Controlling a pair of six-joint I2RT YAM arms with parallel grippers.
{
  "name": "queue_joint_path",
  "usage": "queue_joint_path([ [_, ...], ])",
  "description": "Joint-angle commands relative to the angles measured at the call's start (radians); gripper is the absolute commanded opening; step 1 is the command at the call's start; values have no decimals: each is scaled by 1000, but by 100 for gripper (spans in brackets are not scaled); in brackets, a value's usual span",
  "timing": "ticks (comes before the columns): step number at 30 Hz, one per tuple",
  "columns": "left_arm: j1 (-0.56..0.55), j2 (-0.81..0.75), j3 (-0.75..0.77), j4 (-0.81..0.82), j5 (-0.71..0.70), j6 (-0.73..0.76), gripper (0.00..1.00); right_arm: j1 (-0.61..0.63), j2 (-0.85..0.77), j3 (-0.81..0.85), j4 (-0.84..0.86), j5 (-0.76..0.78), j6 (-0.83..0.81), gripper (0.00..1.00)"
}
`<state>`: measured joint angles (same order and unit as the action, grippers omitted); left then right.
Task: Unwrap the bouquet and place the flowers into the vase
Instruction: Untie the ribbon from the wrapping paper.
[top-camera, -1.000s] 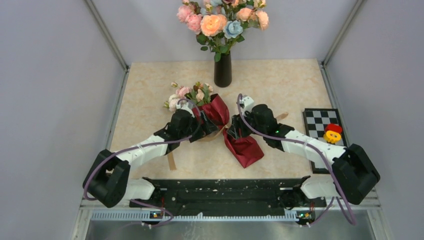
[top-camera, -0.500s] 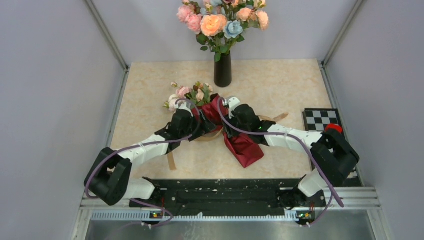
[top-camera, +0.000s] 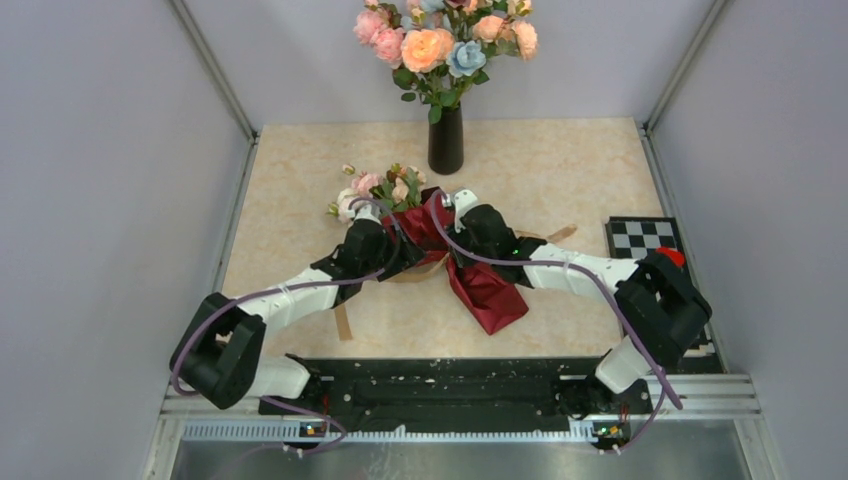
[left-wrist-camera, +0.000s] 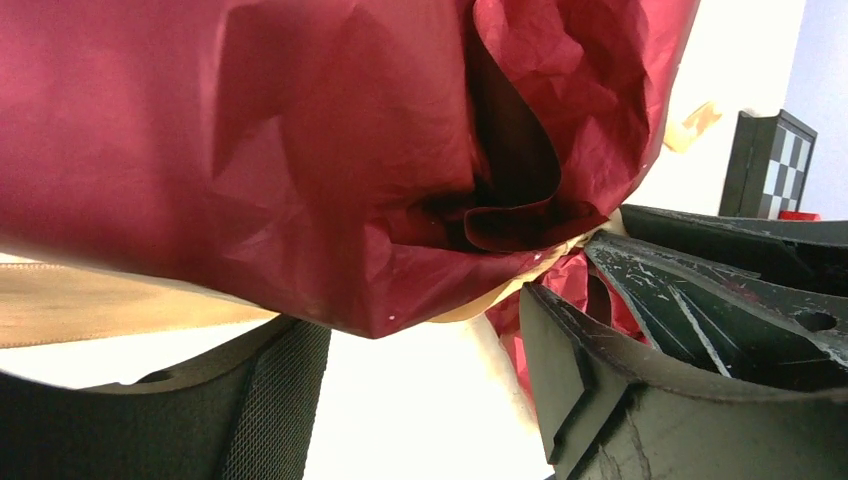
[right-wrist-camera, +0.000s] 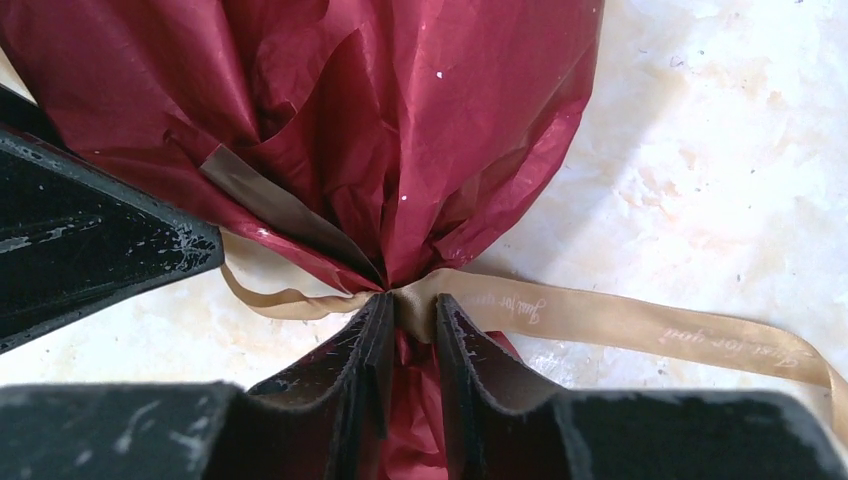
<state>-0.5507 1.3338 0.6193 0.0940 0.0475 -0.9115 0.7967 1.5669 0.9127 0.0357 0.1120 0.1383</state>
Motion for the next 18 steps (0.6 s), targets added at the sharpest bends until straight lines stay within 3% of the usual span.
queue_joint_path([
  [1, 0, 14, 37, 13, -31, 20, 71, 13, 15, 42, 10, 14, -6, 21],
  [8, -1, 34, 43, 7, -82, 37, 63, 13, -2, 30, -1, 21, -2, 0],
  [13, -2, 50, 50, 25, -85, 36, 61, 13, -15, 9, 5, 4, 5, 0],
  [18, -1, 51, 40, 76, -73, 12, 66, 13, -12, -6, 15, -8, 20, 0],
])
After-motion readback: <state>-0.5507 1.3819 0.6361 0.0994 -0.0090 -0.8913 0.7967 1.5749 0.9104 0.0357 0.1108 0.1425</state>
